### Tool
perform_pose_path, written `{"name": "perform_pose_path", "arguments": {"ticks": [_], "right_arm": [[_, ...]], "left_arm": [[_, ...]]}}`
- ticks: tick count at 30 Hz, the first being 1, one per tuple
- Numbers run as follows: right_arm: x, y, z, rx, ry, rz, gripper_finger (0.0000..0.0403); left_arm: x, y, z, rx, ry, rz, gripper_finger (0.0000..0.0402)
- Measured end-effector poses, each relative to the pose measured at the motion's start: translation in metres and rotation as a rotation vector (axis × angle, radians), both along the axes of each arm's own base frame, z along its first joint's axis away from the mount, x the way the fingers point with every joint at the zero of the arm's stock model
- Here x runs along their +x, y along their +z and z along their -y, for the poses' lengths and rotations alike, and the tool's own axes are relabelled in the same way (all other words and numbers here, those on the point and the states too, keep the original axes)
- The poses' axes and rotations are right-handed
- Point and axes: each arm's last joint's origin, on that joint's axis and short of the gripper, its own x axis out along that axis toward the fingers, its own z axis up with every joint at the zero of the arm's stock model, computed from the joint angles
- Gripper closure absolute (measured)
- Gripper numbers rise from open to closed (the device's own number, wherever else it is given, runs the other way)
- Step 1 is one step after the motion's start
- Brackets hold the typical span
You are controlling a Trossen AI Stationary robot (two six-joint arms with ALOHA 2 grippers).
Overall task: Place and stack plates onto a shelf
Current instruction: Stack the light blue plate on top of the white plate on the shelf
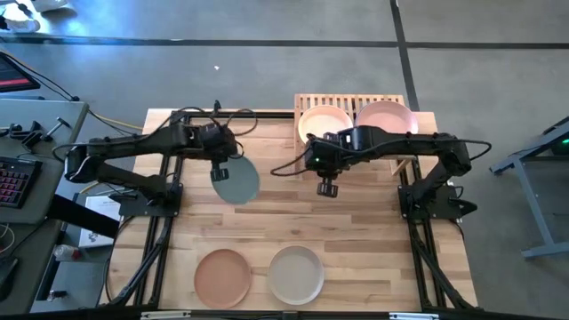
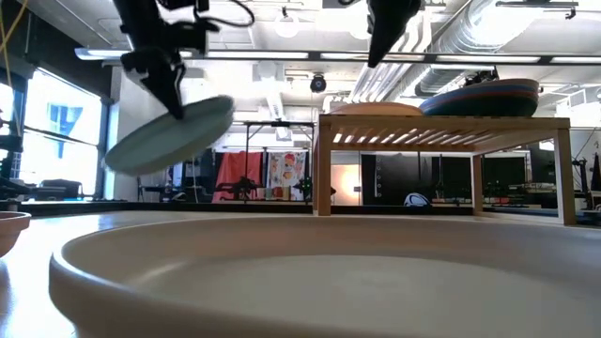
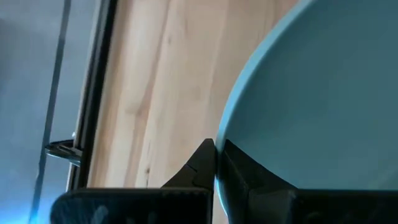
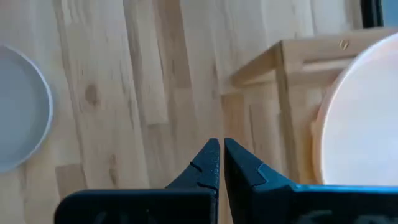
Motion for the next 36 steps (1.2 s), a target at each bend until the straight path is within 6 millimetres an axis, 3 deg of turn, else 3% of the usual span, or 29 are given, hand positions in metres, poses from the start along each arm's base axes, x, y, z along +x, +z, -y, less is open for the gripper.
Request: {"name": "perform_pose_path", "arguments": {"ticks": [9, 17, 25, 36], "right_arm": [[0.006, -0.006, 0.007, -0.036, 0.034, -0.014, 0.0395], [0.015, -0.008, 0.002, -0.094, 0.032, 0.026, 0.0324], [0.032, 0.002, 0.003, -0.077, -0.093, 0.254, 0.0301], [0.049, 0.018, 0.006, -0.077, -0.101, 0.496, 0.0304]], "left_arm": [[0.003, 0.025, -0.002, -0.003, 0.123, 0.137, 0.0401], [0.004, 0.025, 0.0, -0.068, 0.276, 0.22, 0.0401], [0.006, 0.026, 0.001, -0.124, 0.412, 0.319, 0.0401], [0.015, 0.026, 0.007, -0.097, 0.419, 0.361, 0.0401]]}}
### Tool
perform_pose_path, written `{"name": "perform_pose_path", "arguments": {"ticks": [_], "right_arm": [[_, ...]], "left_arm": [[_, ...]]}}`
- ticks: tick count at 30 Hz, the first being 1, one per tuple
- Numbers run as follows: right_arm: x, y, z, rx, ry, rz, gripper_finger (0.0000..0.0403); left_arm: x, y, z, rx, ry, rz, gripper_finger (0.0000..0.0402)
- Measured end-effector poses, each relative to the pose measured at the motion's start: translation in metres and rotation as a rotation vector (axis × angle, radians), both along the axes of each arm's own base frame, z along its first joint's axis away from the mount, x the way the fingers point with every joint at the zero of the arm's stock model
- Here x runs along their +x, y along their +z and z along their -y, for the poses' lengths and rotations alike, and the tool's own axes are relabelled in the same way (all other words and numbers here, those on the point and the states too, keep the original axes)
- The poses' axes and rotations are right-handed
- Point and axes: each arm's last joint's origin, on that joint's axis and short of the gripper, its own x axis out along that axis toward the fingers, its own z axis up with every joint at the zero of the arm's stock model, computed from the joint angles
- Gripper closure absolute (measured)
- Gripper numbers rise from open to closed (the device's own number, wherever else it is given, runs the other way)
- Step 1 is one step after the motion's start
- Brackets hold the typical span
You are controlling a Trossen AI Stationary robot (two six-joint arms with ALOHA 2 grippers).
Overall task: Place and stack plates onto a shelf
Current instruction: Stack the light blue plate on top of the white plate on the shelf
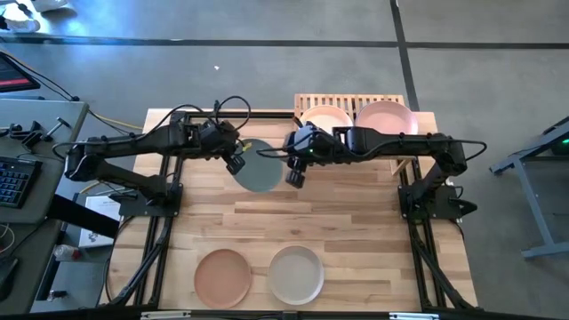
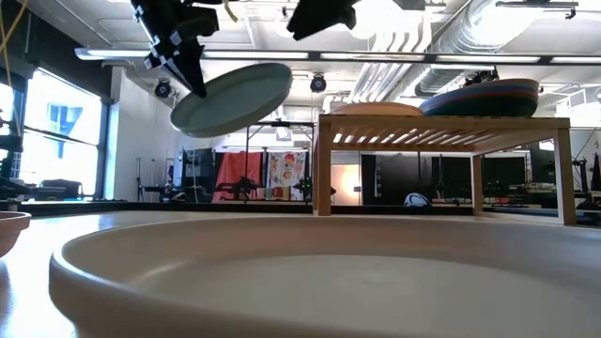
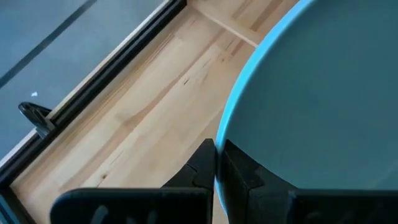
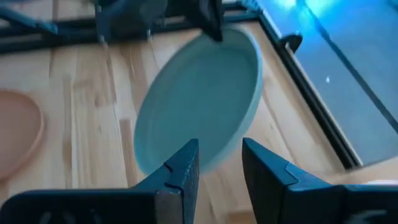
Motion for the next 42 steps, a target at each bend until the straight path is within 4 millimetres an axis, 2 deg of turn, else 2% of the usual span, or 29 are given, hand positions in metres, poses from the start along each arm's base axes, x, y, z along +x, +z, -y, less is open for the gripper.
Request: {"name": "perform_pose_path", "arguments": {"ticks": [4, 10, 19, 27, 33, 42], "right_arm": [[0.004, 0.006, 0.005, -0.059, -0.021, 0.069, 0.0304], [0.007, 0.015, 0.013, -0.268, -0.088, 0.104, 0.0304], [0.007, 0.024, 0.017, -0.275, -0.056, 0.13, 0.0304], [0.003, 0.042, 0.016, -0.291, -0.057, 0.148, 0.0304], [-0.005, 0.05, 0.016, -0.216, -0.106, 0.117, 0.0304], [-0.011, 0.052, 0.018, -0.168, -0.133, 0.074, 0.0304]], "left_arm": [[0.005, 0.003, 0.003, 0.072, -0.002, 0.031, 0.0401], [0.012, 0.01, 0.001, 0.185, -0.046, 0.067, 0.0401], [0.017, 0.02, -0.005, 0.377, -0.026, 0.072, 0.0401], [0.017, 0.022, -0.004, 0.35, -0.004, 0.102, 0.0401], [0.017, 0.023, -0.004, 0.317, 0.045, 0.156, 0.0401], [0.017, 0.023, -0.004, 0.275, 0.101, 0.202, 0.0401]]}}
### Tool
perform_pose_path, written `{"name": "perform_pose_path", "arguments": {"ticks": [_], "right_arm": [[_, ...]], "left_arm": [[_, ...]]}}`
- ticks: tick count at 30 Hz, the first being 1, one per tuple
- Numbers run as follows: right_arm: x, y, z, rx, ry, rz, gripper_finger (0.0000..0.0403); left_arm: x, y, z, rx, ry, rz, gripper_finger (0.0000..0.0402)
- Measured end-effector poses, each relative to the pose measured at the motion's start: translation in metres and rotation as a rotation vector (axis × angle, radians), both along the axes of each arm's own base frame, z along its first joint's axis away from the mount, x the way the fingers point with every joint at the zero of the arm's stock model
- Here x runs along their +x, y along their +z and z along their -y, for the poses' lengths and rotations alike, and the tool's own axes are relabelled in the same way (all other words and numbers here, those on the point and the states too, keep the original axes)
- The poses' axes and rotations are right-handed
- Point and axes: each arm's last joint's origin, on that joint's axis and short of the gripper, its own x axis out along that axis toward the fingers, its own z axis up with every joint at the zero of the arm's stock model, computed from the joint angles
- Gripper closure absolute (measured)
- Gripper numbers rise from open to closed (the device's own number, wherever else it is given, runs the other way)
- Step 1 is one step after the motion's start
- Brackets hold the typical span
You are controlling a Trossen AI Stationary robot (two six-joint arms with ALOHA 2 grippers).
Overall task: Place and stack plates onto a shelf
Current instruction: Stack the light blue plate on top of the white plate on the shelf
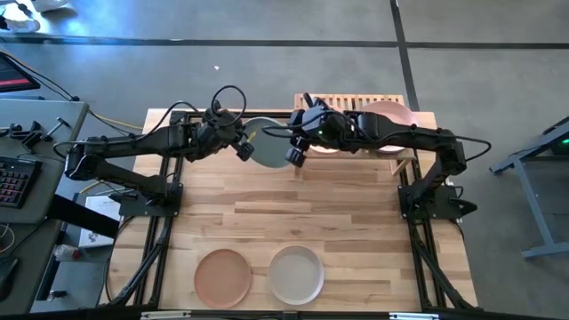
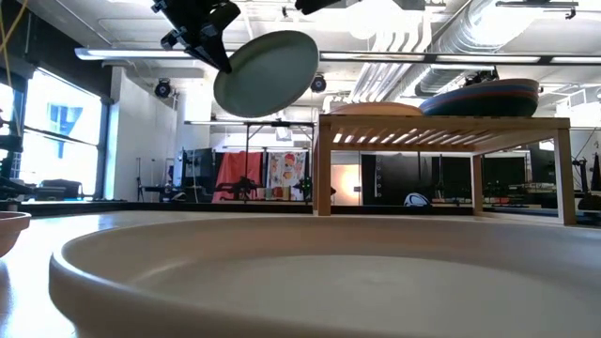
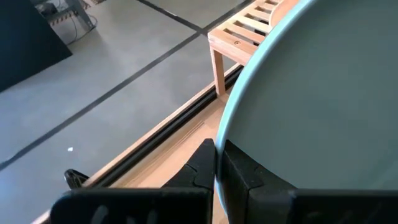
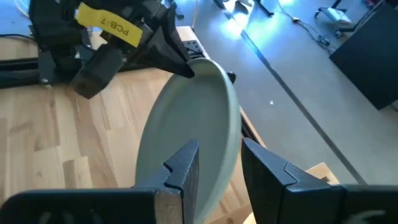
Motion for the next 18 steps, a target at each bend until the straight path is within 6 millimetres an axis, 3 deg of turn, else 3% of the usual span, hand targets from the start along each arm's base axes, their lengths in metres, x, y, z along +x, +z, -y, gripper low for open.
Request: {"name": "perform_pose_path", "arguments": {"ticks": [18], "right_arm": [[-0.0007, -0.0079, 0.0055, -0.003, -0.026, -0.069, 0.0304]], "left_arm": [[0.0026, 0.002, 0.0005, -0.074, 0.02, 0.108, 0.0401]]}}
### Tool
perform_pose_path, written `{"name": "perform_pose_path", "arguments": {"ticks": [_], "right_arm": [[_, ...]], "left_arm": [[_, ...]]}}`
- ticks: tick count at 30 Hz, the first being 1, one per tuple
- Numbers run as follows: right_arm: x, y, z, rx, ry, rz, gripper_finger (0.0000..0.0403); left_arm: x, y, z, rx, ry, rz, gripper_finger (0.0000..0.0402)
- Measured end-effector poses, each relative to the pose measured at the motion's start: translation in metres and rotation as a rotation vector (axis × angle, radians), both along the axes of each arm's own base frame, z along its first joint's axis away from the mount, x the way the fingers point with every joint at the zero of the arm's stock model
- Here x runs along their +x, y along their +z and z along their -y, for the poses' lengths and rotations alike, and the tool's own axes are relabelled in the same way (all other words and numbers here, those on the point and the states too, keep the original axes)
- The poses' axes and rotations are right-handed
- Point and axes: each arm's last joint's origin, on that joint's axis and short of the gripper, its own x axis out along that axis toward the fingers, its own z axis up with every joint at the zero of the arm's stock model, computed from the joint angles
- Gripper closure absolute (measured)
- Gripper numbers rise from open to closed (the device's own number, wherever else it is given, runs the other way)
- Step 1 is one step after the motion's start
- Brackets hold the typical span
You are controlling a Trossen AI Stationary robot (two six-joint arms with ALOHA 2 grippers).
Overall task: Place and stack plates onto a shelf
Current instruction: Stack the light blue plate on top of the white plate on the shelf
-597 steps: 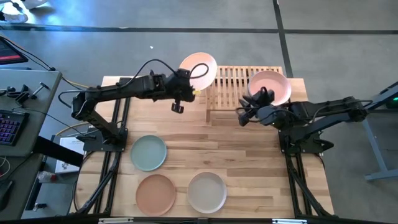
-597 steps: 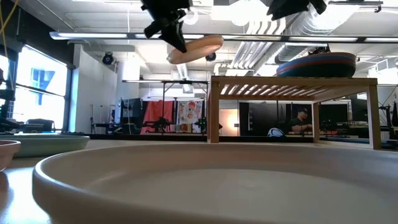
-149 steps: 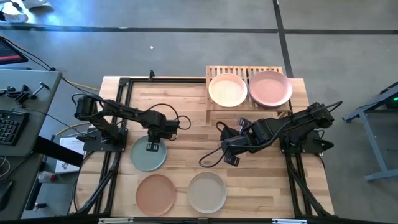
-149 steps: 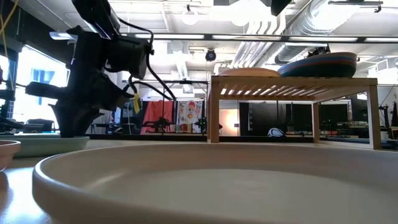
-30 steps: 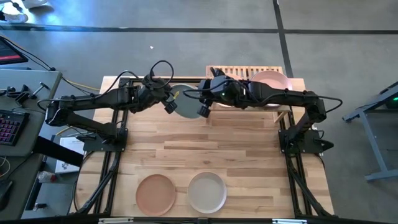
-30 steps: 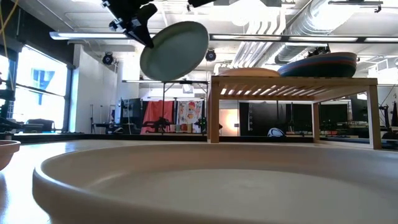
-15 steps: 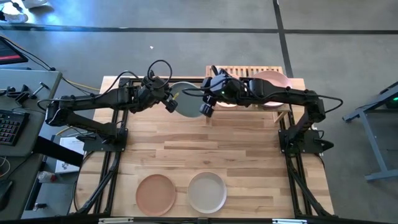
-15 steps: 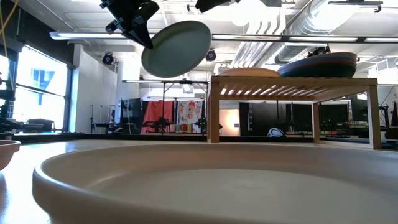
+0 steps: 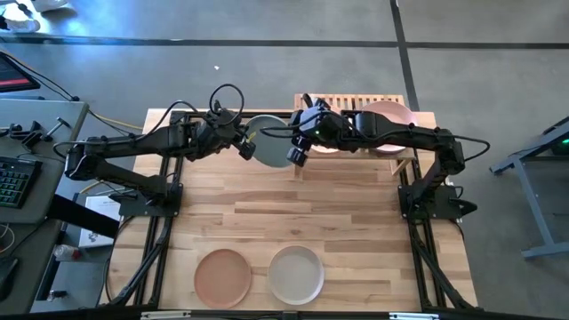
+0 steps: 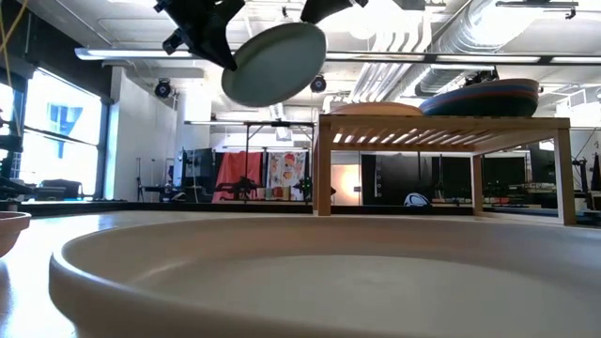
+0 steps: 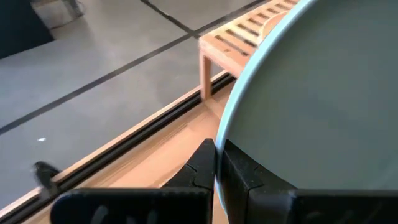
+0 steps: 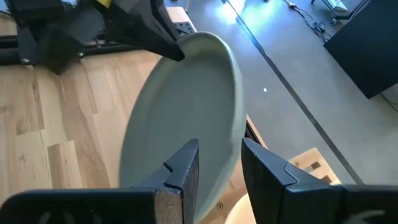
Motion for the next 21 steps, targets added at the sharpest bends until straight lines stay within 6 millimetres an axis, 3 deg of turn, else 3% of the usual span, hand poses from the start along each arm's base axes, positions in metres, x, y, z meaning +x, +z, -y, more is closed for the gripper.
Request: {"name": "perform_pose_path", "arguments": {"ticks": [16, 21], "right_arm": [[-0.008, -0.007, 0.013, 0.189, -0.213, 0.036, 0.0305], [-0.008, -0.007, 0.013, 0.22, -0.244, 0.059, 0.0326]], "left_arm": [[0.005, 0.005, 0.001, 0.059, -0.149, -0.019, 0.0401], [0.007, 0.008, 0.001, 0.105, -0.18, -0.029, 0.0401]]}}
